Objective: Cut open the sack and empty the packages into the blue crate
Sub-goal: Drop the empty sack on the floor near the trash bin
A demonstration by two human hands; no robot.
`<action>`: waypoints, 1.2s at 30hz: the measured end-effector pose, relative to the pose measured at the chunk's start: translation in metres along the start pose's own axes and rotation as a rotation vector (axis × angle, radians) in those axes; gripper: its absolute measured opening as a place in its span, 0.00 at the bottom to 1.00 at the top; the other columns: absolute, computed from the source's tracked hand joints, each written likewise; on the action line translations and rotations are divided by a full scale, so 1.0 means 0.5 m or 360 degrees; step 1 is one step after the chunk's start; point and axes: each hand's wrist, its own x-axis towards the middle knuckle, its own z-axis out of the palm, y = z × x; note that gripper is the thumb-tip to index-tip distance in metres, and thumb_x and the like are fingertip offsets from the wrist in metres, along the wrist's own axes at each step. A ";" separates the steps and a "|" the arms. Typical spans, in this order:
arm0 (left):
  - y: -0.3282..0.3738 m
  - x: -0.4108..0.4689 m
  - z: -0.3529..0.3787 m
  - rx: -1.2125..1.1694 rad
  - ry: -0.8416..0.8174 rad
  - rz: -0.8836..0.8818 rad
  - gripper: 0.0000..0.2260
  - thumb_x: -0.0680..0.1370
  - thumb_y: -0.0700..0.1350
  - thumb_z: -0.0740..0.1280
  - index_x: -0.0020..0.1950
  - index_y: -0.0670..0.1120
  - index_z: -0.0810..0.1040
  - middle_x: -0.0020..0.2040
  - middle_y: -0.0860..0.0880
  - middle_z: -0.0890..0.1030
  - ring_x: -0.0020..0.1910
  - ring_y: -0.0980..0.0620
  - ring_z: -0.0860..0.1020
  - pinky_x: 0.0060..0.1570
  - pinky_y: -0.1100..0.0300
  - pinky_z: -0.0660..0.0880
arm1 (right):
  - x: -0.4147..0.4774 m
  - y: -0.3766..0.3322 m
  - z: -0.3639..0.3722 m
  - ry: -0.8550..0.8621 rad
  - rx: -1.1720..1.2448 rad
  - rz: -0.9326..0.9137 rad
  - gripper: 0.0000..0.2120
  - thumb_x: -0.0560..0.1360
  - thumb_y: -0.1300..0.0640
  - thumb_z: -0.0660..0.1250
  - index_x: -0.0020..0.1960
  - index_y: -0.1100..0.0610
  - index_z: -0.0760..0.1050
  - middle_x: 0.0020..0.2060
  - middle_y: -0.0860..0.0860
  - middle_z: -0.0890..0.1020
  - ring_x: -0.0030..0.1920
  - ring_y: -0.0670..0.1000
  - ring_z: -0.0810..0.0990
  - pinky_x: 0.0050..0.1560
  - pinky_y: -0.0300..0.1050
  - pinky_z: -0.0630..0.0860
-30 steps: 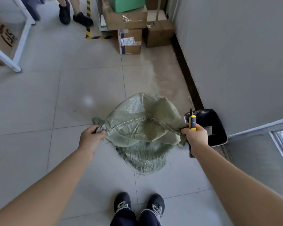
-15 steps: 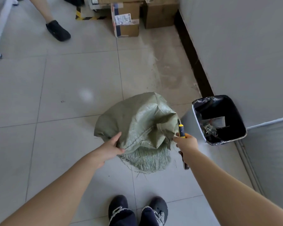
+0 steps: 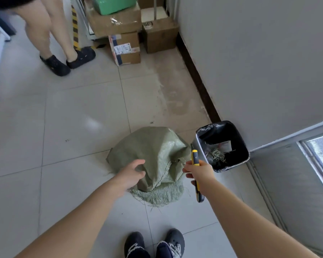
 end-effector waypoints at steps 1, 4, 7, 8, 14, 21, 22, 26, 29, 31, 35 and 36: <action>0.028 -0.018 -0.002 0.0007 -0.0007 0.0018 0.21 0.80 0.39 0.62 0.72 0.51 0.68 0.72 0.44 0.68 0.63 0.51 0.69 0.63 0.59 0.65 | -0.022 -0.017 -0.017 0.0005 0.0018 -0.0013 0.04 0.73 0.63 0.66 0.41 0.55 0.75 0.38 0.55 0.82 0.34 0.51 0.76 0.32 0.41 0.70; 0.117 -0.073 -0.003 -0.0037 -0.0016 0.0051 0.17 0.80 0.39 0.62 0.69 0.49 0.71 0.70 0.45 0.72 0.66 0.48 0.71 0.65 0.53 0.69 | -0.082 -0.064 -0.073 0.0043 0.0102 -0.0052 0.03 0.73 0.64 0.67 0.45 0.57 0.77 0.36 0.53 0.83 0.32 0.50 0.76 0.32 0.41 0.70; 0.205 -0.123 0.005 -0.0081 0.0005 0.0126 0.12 0.80 0.38 0.62 0.63 0.46 0.76 0.62 0.46 0.77 0.58 0.49 0.74 0.54 0.56 0.73 | -0.142 -0.104 -0.133 0.0099 0.0157 -0.0104 0.01 0.74 0.63 0.67 0.44 0.58 0.77 0.35 0.53 0.83 0.32 0.51 0.77 0.32 0.41 0.70; 0.231 -0.137 0.010 -0.0080 0.0005 0.0150 0.11 0.80 0.38 0.62 0.60 0.46 0.77 0.60 0.46 0.77 0.57 0.50 0.74 0.52 0.57 0.73 | -0.161 -0.113 -0.152 0.0121 0.0173 -0.0120 0.02 0.74 0.63 0.67 0.43 0.58 0.76 0.35 0.53 0.83 0.32 0.51 0.77 0.31 0.41 0.69; 0.361 -0.215 0.041 0.0051 -0.0072 0.0344 0.08 0.79 0.38 0.62 0.51 0.49 0.77 0.53 0.47 0.79 0.52 0.50 0.76 0.46 0.58 0.74 | -0.276 -0.135 -0.247 0.0305 0.0255 -0.0179 0.05 0.72 0.62 0.66 0.38 0.58 0.74 0.31 0.55 0.79 0.33 0.53 0.74 0.29 0.40 0.67; 0.478 -0.333 0.084 0.0389 -0.0229 0.0759 0.07 0.79 0.38 0.63 0.52 0.46 0.78 0.47 0.49 0.79 0.46 0.53 0.76 0.45 0.60 0.74 | -0.429 -0.122 -0.336 0.0556 0.0386 -0.0251 0.05 0.71 0.63 0.66 0.37 0.57 0.72 0.29 0.56 0.77 0.32 0.54 0.73 0.28 0.40 0.65; 0.490 -0.352 0.092 0.0459 -0.0266 0.0822 0.07 0.78 0.38 0.63 0.51 0.47 0.78 0.47 0.50 0.79 0.47 0.53 0.76 0.48 0.60 0.74 | -0.456 -0.117 -0.347 0.0590 0.0416 -0.0267 0.06 0.71 0.63 0.66 0.36 0.57 0.72 0.29 0.55 0.77 0.31 0.54 0.72 0.27 0.39 0.65; 0.532 -0.436 0.125 0.0775 -0.0409 0.1065 0.07 0.77 0.40 0.65 0.46 0.51 0.79 0.48 0.47 0.81 0.46 0.51 0.77 0.52 0.55 0.76 | -0.573 -0.081 -0.392 0.0727 0.0522 -0.0291 0.05 0.71 0.64 0.65 0.38 0.57 0.72 0.30 0.54 0.78 0.28 0.52 0.72 0.26 0.36 0.64; 0.557 -0.508 0.164 0.0995 -0.0508 0.1265 0.07 0.76 0.41 0.65 0.44 0.53 0.79 0.45 0.49 0.81 0.47 0.49 0.78 0.54 0.52 0.77 | -0.656 -0.040 -0.428 0.0853 0.0597 -0.0271 0.06 0.71 0.64 0.67 0.36 0.57 0.73 0.27 0.53 0.79 0.26 0.50 0.73 0.25 0.37 0.63; 0.569 -0.563 0.196 0.1103 -0.0576 0.1385 0.05 0.76 0.42 0.65 0.47 0.51 0.80 0.47 0.49 0.81 0.48 0.49 0.79 0.54 0.54 0.76 | -0.717 -0.009 -0.451 0.0954 0.0631 -0.0246 0.06 0.70 0.64 0.68 0.36 0.56 0.73 0.26 0.52 0.79 0.25 0.49 0.73 0.25 0.36 0.64; 0.578 -0.673 0.271 0.1319 -0.0723 0.1638 0.04 0.77 0.44 0.64 0.49 0.51 0.78 0.48 0.50 0.81 0.52 0.48 0.79 0.55 0.56 0.74 | -0.838 0.060 -0.496 0.1137 0.0751 -0.0213 0.04 0.71 0.64 0.68 0.40 0.57 0.74 0.30 0.54 0.79 0.28 0.50 0.75 0.27 0.37 0.65; 0.577 -0.700 0.291 0.1364 -0.0756 0.1699 0.05 0.77 0.44 0.64 0.49 0.50 0.79 0.48 0.50 0.81 0.52 0.48 0.79 0.54 0.57 0.74 | -0.866 0.079 -0.506 0.1183 0.0784 -0.0211 0.04 0.71 0.64 0.68 0.40 0.57 0.74 0.30 0.54 0.79 0.28 0.50 0.75 0.28 0.38 0.65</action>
